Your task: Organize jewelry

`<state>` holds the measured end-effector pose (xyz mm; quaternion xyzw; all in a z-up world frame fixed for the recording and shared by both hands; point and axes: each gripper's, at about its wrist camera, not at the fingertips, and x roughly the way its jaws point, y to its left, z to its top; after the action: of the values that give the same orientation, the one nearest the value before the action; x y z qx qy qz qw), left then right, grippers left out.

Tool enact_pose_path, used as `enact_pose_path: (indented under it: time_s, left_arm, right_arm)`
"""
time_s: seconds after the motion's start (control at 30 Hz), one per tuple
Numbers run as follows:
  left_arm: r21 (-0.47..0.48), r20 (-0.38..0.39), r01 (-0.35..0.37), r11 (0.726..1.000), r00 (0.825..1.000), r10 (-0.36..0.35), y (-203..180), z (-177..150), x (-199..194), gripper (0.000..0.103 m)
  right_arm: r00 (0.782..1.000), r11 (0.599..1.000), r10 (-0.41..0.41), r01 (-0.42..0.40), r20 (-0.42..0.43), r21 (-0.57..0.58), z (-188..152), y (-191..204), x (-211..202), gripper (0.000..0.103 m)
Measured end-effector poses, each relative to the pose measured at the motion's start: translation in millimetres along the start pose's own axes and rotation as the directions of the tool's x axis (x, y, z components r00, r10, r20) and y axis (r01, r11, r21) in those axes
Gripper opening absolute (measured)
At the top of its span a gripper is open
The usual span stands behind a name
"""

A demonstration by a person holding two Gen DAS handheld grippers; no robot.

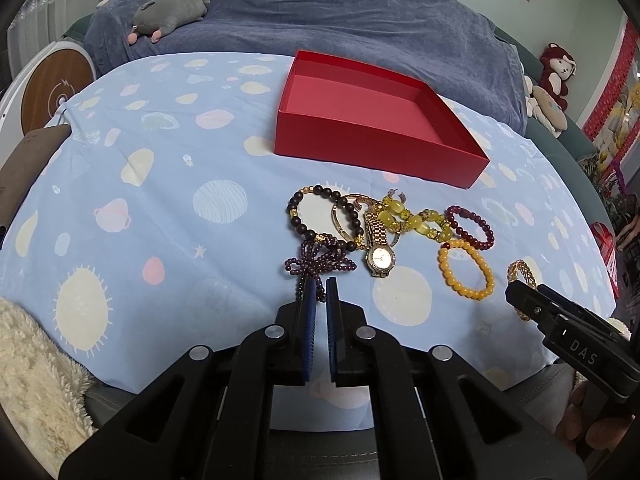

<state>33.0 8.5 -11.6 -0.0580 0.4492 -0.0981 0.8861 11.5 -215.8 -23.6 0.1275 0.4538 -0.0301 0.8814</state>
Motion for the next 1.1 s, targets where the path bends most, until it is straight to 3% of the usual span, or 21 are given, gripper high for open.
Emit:
enact_pose_path:
  time_s: [0.7, 1.1]
  left_arm:
    - [-0.018, 0.022, 0.007, 1.0, 1.0, -0.007, 0, 5, -14, 0.005]
    - [-0.027, 0.057, 0.046, 0.999, 0.997, -0.044, -5, 47, -26, 0.005]
  right_arm:
    - [0.999, 1.0, 0.021, -0.021, 0.029, -0.002, 1, 2, -15, 0.057]
    - [0.994, 0.996, 0.087, -0.086, 0.063, -0.019, 36, 14, -29, 0.057]
